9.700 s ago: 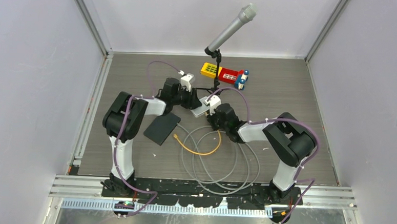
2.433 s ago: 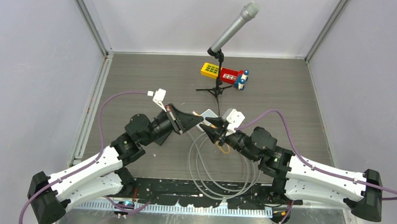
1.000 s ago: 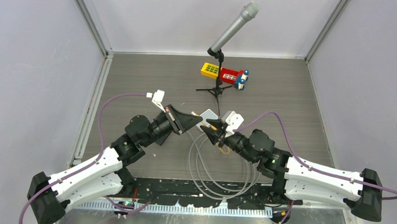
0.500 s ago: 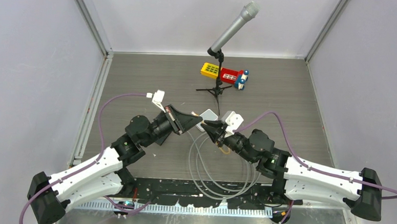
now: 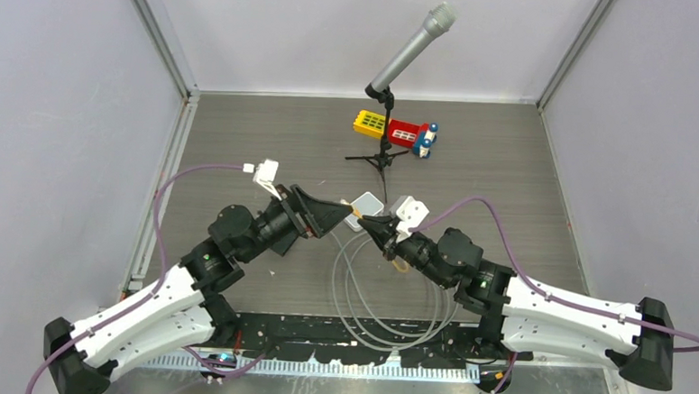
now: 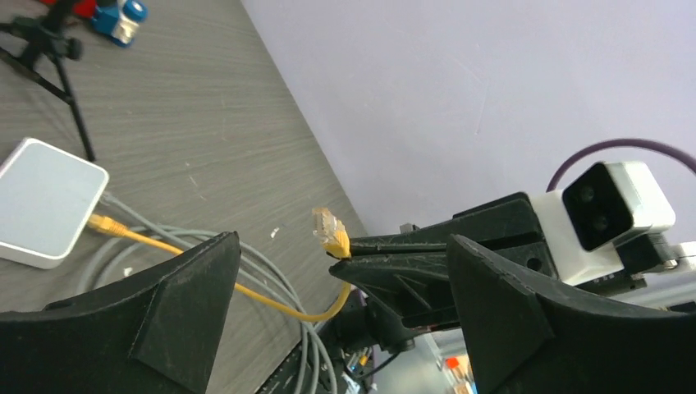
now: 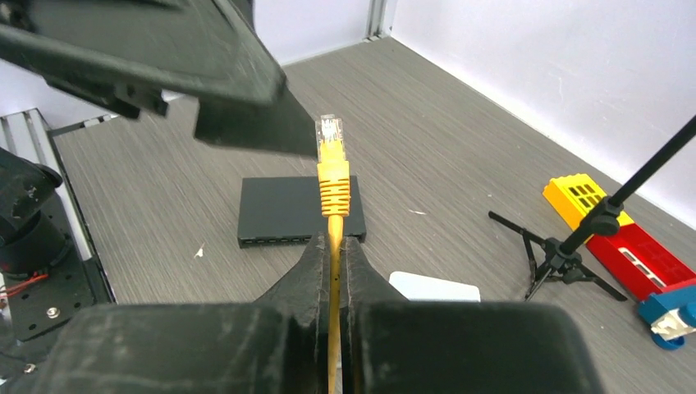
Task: Insert the plug into the switch port
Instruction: Pick up the connector from the center of the board.
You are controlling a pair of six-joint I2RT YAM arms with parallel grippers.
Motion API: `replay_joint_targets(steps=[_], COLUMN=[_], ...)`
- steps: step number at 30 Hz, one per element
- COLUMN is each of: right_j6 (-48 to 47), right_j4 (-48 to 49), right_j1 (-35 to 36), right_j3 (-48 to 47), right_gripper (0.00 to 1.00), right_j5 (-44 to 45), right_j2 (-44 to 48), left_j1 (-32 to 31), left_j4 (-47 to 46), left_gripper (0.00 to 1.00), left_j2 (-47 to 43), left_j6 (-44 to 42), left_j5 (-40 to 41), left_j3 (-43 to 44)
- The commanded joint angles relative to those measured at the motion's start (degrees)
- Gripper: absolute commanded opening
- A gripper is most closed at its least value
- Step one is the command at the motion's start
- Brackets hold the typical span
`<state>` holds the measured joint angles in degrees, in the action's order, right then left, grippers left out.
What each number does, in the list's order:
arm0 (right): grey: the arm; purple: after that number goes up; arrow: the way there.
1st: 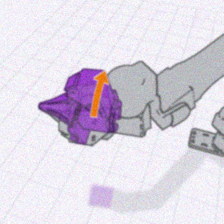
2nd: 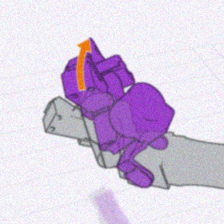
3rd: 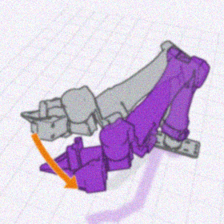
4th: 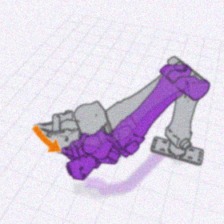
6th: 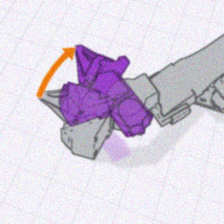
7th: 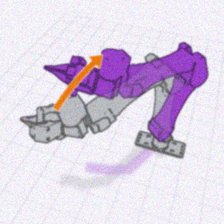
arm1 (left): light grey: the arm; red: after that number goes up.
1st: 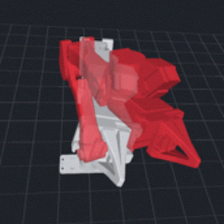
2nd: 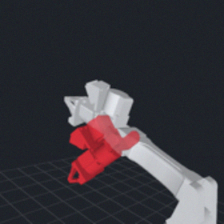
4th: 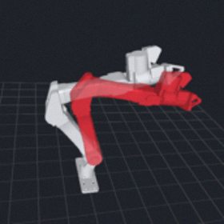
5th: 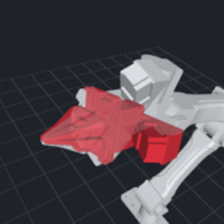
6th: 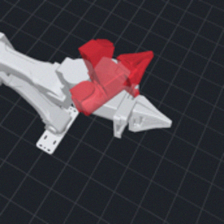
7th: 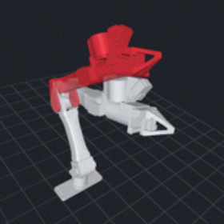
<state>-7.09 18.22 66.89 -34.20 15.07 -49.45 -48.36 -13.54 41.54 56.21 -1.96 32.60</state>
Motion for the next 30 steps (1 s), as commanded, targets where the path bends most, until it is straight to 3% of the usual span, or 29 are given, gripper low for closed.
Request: replay_joint_targets(steps=[1,4,9,15,22,30], right_j6=[3.2,6.4,12.6,18.5,23.1,22.6], right_j4=[-3.0,-5.7,-2.9,4.6,18.1,29.2], right_j1=[-0.7,-1.8,-3.4,-4.3,-4.4,-4.9], right_j3=[-2.6,-2.4,-0.9,-1.2,-3.4,-7.1], right_gripper=[0.0,0.01,0.0,0.01,0.01,0.01], right_j5=[1.8,-0.2,-3.3,-8.4,-13.2,-14.2], right_j2=[2.8,1.8,-3.1,-14.1,-32.7,-50.1], left_j1=[1.0,5.6,20.3,34.7,35.8,36.8], left_j4=[12.5,23.0,34.1,30.7,29.7,21.6], left_gripper=[1.0,1.0,0.96,0.83,0.82,0.85], left_j2=[-4.2,-4.8,-3.0,2.6,9.7,14.7], left_j6=[-10.3,-13.2,-12.4,-12.6,-17.6,-21.6], left_j5=[6.8,10.0,7.6,-1.5,4.4,6.8], left_j3=[7.4,10.1,9.4,2.4,0.8,-0.6])
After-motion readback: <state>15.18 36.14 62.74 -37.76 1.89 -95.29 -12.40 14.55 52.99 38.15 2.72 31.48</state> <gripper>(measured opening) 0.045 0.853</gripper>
